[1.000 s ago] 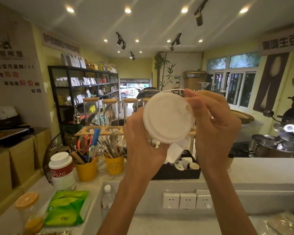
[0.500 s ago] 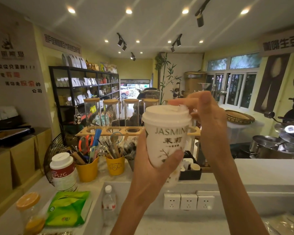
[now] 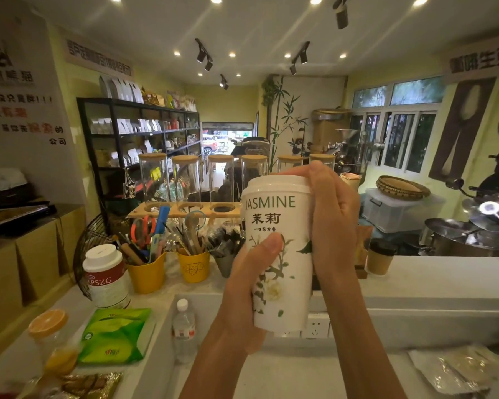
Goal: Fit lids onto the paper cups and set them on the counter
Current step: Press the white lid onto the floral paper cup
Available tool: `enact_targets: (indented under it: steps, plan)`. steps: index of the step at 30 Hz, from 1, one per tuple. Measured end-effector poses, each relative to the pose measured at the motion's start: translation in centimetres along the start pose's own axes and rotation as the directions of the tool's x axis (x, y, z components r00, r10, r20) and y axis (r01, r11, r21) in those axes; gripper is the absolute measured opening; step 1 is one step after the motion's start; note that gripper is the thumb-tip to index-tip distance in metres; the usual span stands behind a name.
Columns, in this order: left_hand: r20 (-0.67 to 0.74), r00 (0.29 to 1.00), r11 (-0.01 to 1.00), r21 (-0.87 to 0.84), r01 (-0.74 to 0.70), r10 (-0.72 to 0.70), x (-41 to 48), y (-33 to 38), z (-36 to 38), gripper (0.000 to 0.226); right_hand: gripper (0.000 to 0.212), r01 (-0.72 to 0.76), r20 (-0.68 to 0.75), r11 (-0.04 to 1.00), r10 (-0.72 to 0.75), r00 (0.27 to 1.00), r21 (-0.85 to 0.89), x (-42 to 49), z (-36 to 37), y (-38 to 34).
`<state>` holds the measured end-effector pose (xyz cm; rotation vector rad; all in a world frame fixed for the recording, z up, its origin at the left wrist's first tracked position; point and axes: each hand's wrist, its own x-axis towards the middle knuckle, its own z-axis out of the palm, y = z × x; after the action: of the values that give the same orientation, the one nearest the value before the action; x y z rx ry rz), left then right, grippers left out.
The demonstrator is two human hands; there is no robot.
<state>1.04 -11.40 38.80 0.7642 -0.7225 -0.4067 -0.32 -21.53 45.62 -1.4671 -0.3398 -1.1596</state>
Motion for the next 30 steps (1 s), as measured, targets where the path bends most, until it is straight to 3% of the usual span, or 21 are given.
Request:
enact_targets:
  steps: [2,3,5,6,9,11,18,25,30]
  plan:
    - [-0.044,0.991,0.976,0.182,-0.117,0.127,0.2,0.4,-0.4,0.054,0.031,0.023,0.023,0.999,-0.023,0.999,0.04,-0.4,0.2,-0.2]
    - [-0.071,0.968,0.915,0.35,-0.2,0.239,0.5,0.4,-0.9,0.054,0.029,-0.001,0.069,0.997,-0.004,0.998,0.074,-0.4,0.2,-0.2]
    - [-0.036,0.884,0.666,0.672,-0.324,0.466,1.2,0.4,-2.2,0.066,0.031,-0.162,0.201,0.977,0.133,0.971,0.138,-0.1,-0.4,-0.2]
    - [0.006,0.846,0.554,0.754,-0.354,0.533,1.7,0.3,-3.0,0.077,0.032,-0.264,0.279,0.952,0.214,0.936,0.156,0.1,-0.9,-0.1]
    - [0.14,0.748,0.341,0.825,-0.451,0.649,2.5,-0.2,-5.8,0.092,0.038,-0.482,0.491,0.846,0.329,0.807,0.226,0.0,-2.2,-0.2]
    - [0.191,0.695,0.251,0.84,-0.481,0.693,2.6,-1.0,-7.0,0.097,0.043,-0.553,0.535,0.785,0.351,0.768,0.279,-0.8,-2.3,-0.2]
    - [0.177,0.639,0.251,0.817,-0.52,0.748,1.8,-2.8,-8.1,0.098,0.045,-0.579,0.473,0.763,0.413,0.778,0.287,-3.0,-1.5,-0.4]
    - [0.203,0.662,0.21,0.847,-0.489,0.722,1.7,-2.6,-8.5,0.096,0.039,-0.531,0.387,0.751,0.389,0.836,0.394,-4.1,-1.9,0.0]
    - [0.168,0.712,0.267,0.849,-0.456,0.682,1.5,-3.4,-8.0,0.102,0.035,-0.585,0.345,0.751,0.485,0.803,0.307,-3.8,-2.0,0.8]
